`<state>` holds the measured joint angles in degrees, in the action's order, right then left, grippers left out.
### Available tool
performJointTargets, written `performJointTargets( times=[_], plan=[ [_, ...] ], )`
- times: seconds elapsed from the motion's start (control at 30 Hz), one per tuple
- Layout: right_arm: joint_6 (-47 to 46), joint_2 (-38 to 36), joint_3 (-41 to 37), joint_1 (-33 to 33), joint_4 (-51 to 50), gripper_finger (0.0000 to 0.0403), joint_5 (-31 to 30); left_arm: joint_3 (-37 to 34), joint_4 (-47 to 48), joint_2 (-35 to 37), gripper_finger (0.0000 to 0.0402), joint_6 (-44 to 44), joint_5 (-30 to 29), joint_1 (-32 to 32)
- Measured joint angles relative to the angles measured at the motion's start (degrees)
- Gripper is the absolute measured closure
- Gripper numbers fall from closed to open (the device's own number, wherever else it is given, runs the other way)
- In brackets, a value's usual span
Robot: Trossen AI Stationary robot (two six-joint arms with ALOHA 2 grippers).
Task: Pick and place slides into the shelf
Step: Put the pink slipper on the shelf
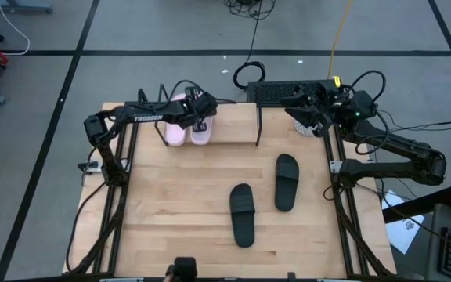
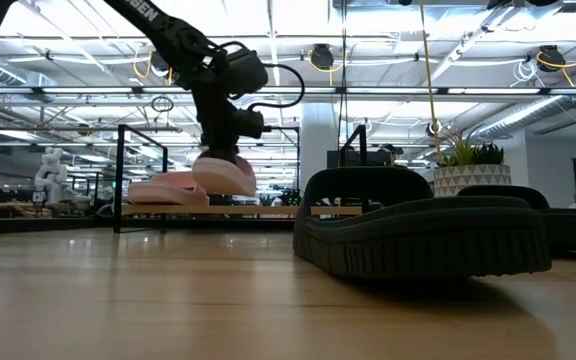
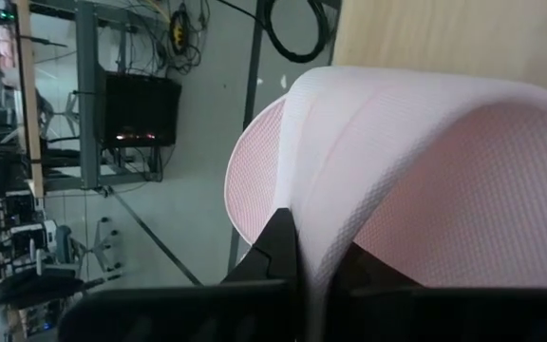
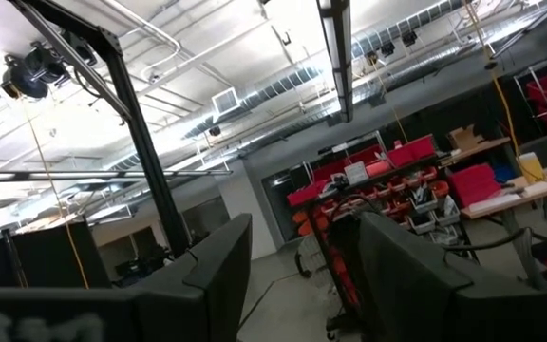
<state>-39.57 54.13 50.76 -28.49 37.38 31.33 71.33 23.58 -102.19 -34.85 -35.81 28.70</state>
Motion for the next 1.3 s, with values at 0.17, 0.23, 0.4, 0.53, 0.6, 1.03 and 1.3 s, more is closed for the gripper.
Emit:
performJointTargets(
  times=[0.17,0.23,0.4,0.53,0.6,1.03,1.3],
  plan=[
    [0.0,0.0,0.0,0.0,0.0,0.0218,0.0,0.0,0.1,0.0,0.0402,-0.1,1.3,1.3],
    [0.0,0.0,0.0,0.0,0.0,0.0218,0.0,0.0,0.1,0.0,0.0402,-0.2,1.5,1.7],
    [0.0,0.0,0.0,0.0,0.0,0.0218,0.0,0.0,-1.2,0.0,0.0402,-0.4,2.9,1.8],
    [0.2,0.0,0.0,0.0,0.0,0.0218,0.0,0.0,-1.6,0.0,0.0402,-0.5,3.8,1.7],
    [0.2,0.0,0.0,0.0,0.0,0.0218,0.0,0.0,-1.7,0.0,0.0402,-0.5,4.1,1.8],
    [0.6,0.0,0.0,0.0,-0.2,0.0218,0.0,-4.8,-4.7,0.0,0.0402,-0.6,4.0,2.0],
    [1.3,0.0,0.0,0.0,-1.0,0.0218,0.0,-8.2,-8.4,0.3,0.0401,0.3,5.4,2.8]
  ],
)
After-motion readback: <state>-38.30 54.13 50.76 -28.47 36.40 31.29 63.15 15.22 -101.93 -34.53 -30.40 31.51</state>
